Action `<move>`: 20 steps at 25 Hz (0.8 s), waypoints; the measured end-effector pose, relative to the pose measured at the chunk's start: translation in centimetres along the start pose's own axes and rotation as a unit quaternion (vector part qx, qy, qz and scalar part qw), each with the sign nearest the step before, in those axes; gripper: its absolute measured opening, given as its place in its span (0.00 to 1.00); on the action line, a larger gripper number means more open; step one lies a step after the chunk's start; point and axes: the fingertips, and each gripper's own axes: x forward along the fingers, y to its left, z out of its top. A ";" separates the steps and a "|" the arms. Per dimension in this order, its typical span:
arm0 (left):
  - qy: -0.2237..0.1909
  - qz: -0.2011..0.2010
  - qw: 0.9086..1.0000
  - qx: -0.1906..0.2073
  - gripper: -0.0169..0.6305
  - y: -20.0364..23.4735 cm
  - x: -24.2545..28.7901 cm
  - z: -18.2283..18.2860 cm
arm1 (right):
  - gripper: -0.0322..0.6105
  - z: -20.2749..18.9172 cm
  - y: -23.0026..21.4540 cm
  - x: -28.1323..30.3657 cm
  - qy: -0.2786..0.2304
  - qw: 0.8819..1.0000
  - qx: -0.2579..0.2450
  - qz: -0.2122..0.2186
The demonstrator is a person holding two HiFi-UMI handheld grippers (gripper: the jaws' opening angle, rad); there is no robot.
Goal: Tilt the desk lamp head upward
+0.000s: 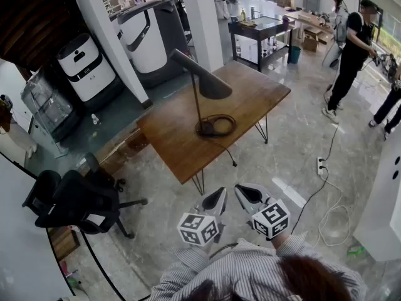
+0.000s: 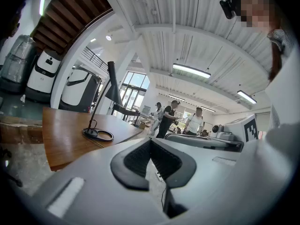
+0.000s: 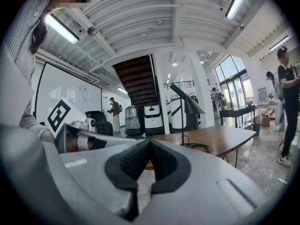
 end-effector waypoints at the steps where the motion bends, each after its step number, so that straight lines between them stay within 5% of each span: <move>1: 0.000 0.001 1.000 -0.001 0.04 0.1 0.0 -0.1 | 0.05 -0.1 -0.1 0.0 0.000 1.000 0.001 0.000; 13: -0.008 0.011 1.000 -0.023 0.04 0.7 0.5 0.0 | 0.05 -0.1 -1.4 -0.1 -0.004 1.000 0.016 0.000; 20: -0.022 0.008 1.000 -0.003 0.04 1.0 2.0 0.7 | 0.05 2.8 -4.7 -0.6 -0.071 0.997 0.011 0.020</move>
